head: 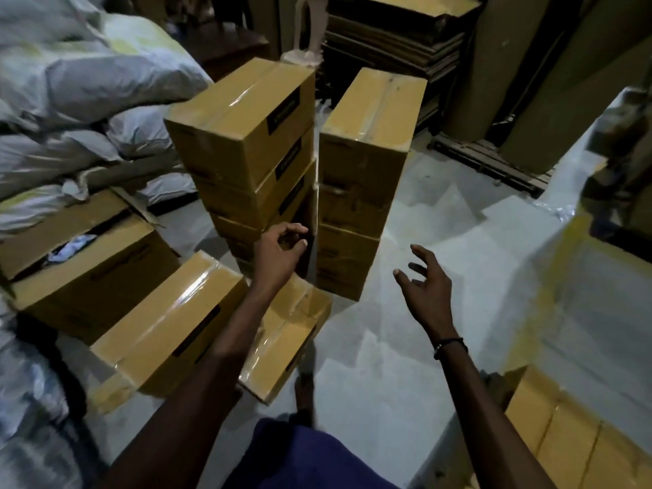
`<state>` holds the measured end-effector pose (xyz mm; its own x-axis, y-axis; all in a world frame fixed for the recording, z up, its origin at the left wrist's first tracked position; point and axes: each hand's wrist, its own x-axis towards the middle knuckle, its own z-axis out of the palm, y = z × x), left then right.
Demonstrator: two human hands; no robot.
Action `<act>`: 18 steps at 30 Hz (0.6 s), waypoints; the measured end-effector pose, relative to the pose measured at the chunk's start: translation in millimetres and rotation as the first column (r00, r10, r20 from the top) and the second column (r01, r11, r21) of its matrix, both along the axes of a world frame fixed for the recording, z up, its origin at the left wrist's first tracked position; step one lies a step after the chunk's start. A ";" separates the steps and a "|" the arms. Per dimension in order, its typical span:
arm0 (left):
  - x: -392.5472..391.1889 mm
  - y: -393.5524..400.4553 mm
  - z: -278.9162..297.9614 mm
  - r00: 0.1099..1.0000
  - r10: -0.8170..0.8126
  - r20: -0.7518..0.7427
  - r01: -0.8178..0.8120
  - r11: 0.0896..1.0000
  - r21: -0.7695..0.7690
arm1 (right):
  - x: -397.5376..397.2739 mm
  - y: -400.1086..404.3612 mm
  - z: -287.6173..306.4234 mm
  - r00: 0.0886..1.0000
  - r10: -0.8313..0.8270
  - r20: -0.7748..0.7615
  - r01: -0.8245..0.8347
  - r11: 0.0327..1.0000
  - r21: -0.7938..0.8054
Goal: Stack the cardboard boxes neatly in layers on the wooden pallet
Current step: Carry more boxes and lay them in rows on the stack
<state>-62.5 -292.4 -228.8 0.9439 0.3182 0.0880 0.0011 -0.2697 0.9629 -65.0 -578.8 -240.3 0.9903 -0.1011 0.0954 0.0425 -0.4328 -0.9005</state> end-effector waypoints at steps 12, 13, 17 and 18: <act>250.3 22.1 54.1 0.995 -0.087 0.043 0.083 0.992 0.096 | 218.3 17.9 46.7 0.996 -0.066 0.056 0.071 0.993 -0.089; 269.1 21.1 58.0 0.994 -0.096 0.054 0.090 0.989 0.118 | 233.2 17.0 49.8 0.996 -0.069 0.054 0.074 0.992 -0.104; 351.4 14.4 78.1 0.978 -0.193 0.073 0.169 0.952 0.256 | 305.7 7.3 65.5 0.997 -0.028 0.071 0.041 0.979 -0.199; 371.8 13.3 81.9 0.972 -0.229 0.054 0.202 0.931 0.305 | 326.2 2.6 68.7 0.998 -0.008 0.069 0.024 0.974 -0.227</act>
